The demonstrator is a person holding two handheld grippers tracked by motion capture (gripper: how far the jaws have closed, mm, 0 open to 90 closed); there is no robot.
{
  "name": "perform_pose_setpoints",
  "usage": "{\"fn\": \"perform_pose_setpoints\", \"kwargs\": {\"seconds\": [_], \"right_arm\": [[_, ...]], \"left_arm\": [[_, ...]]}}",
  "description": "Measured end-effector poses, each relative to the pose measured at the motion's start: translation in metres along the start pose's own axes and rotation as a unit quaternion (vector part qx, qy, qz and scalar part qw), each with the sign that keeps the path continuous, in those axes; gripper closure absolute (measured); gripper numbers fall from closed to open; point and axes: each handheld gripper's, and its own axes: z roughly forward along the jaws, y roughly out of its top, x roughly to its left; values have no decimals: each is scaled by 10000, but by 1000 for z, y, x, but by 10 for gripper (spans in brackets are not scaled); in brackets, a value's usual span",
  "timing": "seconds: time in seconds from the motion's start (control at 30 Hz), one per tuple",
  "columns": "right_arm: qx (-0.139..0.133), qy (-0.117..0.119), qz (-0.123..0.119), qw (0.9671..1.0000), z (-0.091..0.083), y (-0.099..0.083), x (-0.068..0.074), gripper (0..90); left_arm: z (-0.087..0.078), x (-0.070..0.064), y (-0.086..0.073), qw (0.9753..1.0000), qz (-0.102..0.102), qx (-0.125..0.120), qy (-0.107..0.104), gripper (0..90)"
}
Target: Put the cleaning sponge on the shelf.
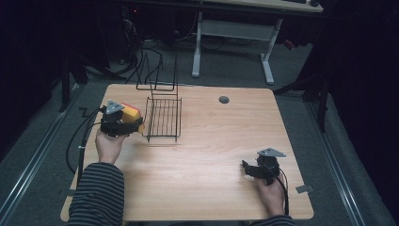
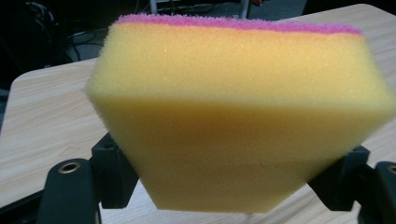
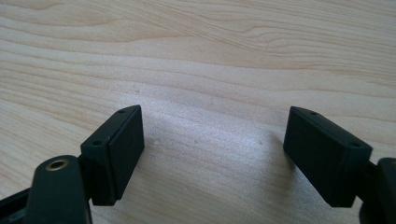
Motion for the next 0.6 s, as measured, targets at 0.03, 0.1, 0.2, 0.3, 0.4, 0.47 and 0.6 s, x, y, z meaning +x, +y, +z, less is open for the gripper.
{"fn": "perform_pose_setpoints", "kwargs": {"seconds": [0.03, 0.1, 0.2, 0.3, 0.4, 0.47, 0.6], "right_arm": [[0, 6, 2, 10000, 0, 0, 0, 205], [0, 4, 0, 10000, 0, 0, 0, 206], [0, 5, -1, 10000, 0, 0, 0, 205], [1, 1, 0, 10000, 0, 0, 0, 205], [1, 5, 1, 10000, 0, 0, 0, 205], [1, 1, 0, 10000, 0, 0, 0, 205], [1, 1, 0, 10000, 0, 0, 0, 205]], "left_arm": [[0, -2, 1, 10000, 4, -27, -28, 239], [1, -6, 3, 9999, 57, -14, -84, 239], [4, -12, 6, 9998, 98, -41, -171, 239], [6, -15, 7, 9997, 136, 1, -217, 239], [9, -18, 9, 9996, 150, 24, -253, 239], [10, -20, 11, 9995, 173, 28, -271, 239], [14, -24, 14, 9992, 215, 51, -332, 239]]}}
